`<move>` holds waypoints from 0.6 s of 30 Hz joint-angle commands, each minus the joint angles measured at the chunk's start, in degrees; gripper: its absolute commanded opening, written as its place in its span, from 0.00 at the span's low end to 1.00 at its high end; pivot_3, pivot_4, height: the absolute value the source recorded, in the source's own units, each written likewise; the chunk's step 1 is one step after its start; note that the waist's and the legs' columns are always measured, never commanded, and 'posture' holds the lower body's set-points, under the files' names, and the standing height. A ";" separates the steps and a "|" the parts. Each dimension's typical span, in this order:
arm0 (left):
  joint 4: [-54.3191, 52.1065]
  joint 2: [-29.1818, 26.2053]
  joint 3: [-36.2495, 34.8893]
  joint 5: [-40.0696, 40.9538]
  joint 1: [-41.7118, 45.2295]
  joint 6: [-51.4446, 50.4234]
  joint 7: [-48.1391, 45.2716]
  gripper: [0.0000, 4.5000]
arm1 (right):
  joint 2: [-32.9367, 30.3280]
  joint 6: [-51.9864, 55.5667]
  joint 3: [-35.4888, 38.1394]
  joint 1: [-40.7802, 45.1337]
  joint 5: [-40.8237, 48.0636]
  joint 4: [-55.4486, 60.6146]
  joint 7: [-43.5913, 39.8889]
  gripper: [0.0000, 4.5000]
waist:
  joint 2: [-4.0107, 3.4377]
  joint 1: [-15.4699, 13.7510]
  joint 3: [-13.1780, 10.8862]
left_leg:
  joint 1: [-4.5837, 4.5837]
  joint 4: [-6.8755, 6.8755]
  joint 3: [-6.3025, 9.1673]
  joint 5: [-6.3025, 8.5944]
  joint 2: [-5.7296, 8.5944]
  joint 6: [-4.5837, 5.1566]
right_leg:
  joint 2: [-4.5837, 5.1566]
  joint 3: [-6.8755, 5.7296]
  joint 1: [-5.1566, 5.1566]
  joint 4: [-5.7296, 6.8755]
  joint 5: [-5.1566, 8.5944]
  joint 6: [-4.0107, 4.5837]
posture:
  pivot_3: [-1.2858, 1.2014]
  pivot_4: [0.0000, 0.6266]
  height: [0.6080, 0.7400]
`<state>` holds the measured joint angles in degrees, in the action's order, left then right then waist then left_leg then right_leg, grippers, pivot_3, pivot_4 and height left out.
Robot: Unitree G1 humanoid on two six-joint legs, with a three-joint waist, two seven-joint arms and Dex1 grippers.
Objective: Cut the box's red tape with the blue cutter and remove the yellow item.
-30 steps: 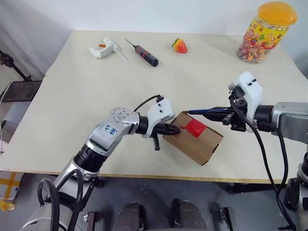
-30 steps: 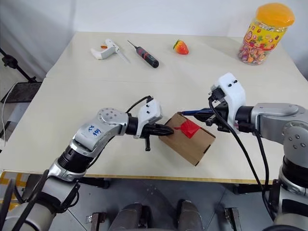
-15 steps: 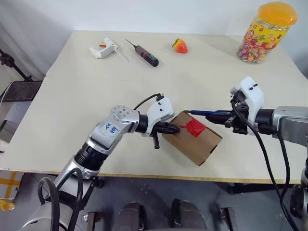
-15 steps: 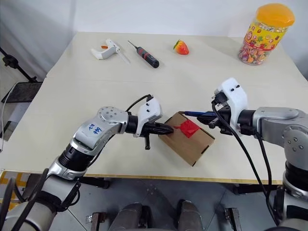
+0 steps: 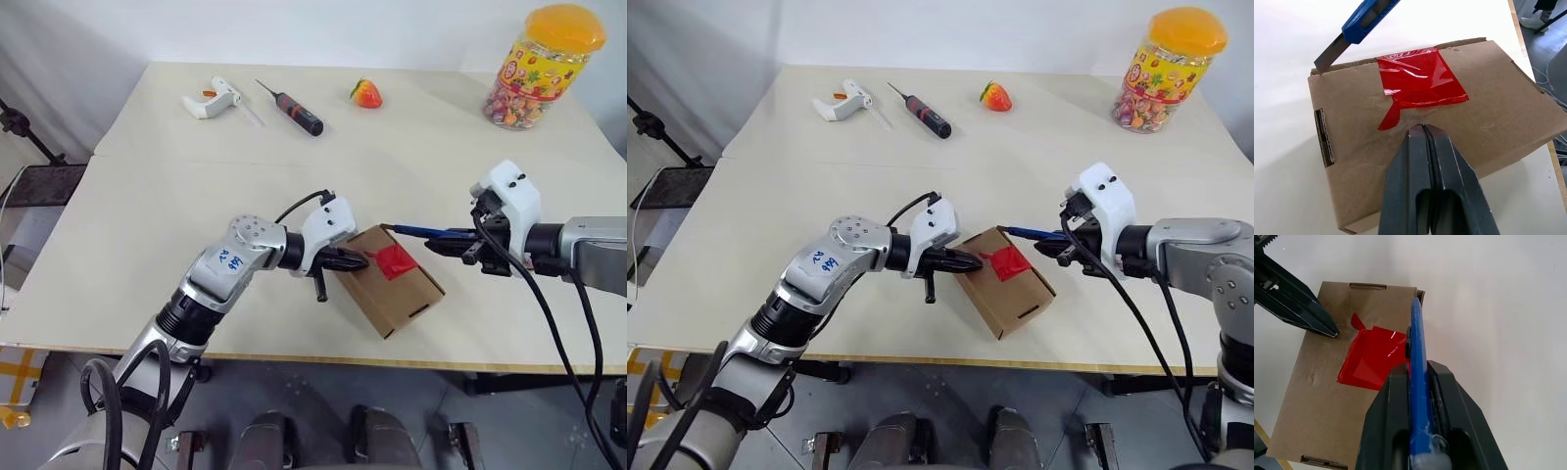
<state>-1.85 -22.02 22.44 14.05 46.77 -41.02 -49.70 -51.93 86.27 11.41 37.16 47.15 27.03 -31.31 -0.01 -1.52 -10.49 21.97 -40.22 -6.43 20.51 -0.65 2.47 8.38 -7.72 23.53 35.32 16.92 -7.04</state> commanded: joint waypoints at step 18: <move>0.12 1.65 -0.15 -2.19 0.18 0.93 0.85 0.00 | 6.32 6.23 8.11 4.41 10.58 2.52 14.20 0.03 | 0.00 0.06 0.01 | 0.03 -0.05 0.02 0.00 -0.01 0.00 | 0.01 -0.02 0.01 0.05 0.00 0.00 | 0.52 0.24 1.00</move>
<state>-1.37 -20.74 22.41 12.55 46.90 -40.51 -48.85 -45.70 92.21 16.97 40.78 55.69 28.47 -18.85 0.00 -1.45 -10.49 22.01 -40.27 -6.40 20.51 -0.66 2.47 8.39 -7.75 23.54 35.37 16.92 -7.04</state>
